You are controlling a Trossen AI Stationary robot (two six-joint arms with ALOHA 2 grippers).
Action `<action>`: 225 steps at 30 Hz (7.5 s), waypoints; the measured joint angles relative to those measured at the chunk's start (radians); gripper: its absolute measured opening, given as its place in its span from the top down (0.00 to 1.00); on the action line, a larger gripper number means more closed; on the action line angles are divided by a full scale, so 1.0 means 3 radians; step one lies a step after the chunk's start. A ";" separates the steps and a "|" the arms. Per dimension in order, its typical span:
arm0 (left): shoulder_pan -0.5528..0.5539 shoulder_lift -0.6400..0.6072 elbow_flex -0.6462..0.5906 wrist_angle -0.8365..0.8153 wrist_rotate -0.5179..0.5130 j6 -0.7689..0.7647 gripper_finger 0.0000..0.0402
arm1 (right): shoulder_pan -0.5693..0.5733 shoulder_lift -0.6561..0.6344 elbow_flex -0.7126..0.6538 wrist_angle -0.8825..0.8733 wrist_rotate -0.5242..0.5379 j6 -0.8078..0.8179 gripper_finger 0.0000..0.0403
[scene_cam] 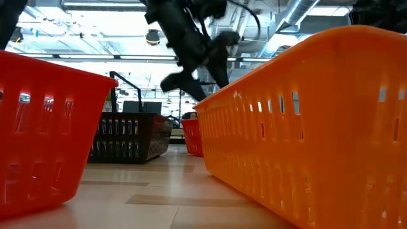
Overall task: Stack baskets on shelf by color
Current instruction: Put the top right red bin on the shelf, then stack the top red bin on top of the red bin on the shelf
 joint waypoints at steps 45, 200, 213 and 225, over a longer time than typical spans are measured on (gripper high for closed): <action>-0.0121 0.0405 0.0338 -0.0258 0.0151 -0.0608 0.99 | 0.0001 0.0000 0.0000 -0.0125 -0.0003 -0.0035 0.60; -0.1445 -0.0782 -0.0096 -0.3190 -0.0567 -0.3686 0.54 | 0.0001 -0.0003 -0.0067 -0.0150 0.0089 -0.0259 0.60; -0.1527 -0.1403 -0.1346 -0.2515 -0.0194 -0.4379 0.54 | 0.0001 -0.0003 -0.0067 -0.0150 0.0088 -0.0261 0.60; -0.1527 -0.1419 -0.1790 -0.2110 -0.0111 -0.4673 0.54 | 0.0000 -0.0003 -0.0067 -0.0150 0.0089 -0.0264 0.60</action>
